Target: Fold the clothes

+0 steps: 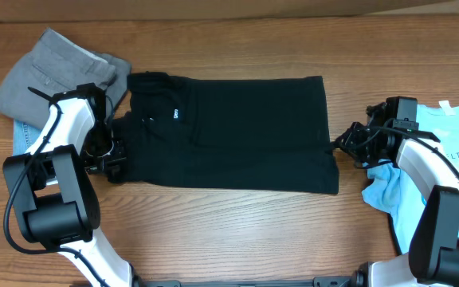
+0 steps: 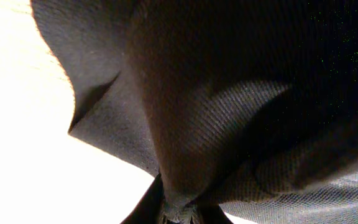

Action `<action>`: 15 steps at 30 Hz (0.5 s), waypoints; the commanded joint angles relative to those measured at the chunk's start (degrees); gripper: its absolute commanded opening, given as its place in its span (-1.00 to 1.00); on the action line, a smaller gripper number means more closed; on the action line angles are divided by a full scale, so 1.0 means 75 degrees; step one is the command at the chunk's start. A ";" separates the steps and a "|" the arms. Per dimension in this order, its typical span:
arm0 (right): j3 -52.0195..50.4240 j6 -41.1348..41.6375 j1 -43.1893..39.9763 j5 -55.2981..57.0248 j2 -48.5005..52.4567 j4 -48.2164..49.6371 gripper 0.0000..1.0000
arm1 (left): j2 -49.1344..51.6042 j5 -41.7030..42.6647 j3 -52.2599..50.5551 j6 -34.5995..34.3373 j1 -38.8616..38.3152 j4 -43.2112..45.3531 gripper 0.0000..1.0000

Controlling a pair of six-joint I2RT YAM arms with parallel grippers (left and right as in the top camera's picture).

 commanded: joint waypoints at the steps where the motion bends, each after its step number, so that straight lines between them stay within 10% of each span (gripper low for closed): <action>1: 0.0178 -0.0204 -0.0067 -0.0230 -0.0017 0.0038 0.04 | 0.0052 -0.0242 0.0143 -0.0006 -0.0023 0.0006 -0.71; 7: 0.0175 -0.0079 -0.0326 -0.0119 -0.0017 -0.1099 0.16 | 0.0050 -0.0181 0.0143 -0.0003 -0.0023 0.0000 -0.43; 15: -0.0227 -0.0140 -0.0160 -0.0064 -0.0015 -0.2162 -0.19 | 0.0052 0.0020 0.0143 0.0003 -0.0052 0.0131 -0.15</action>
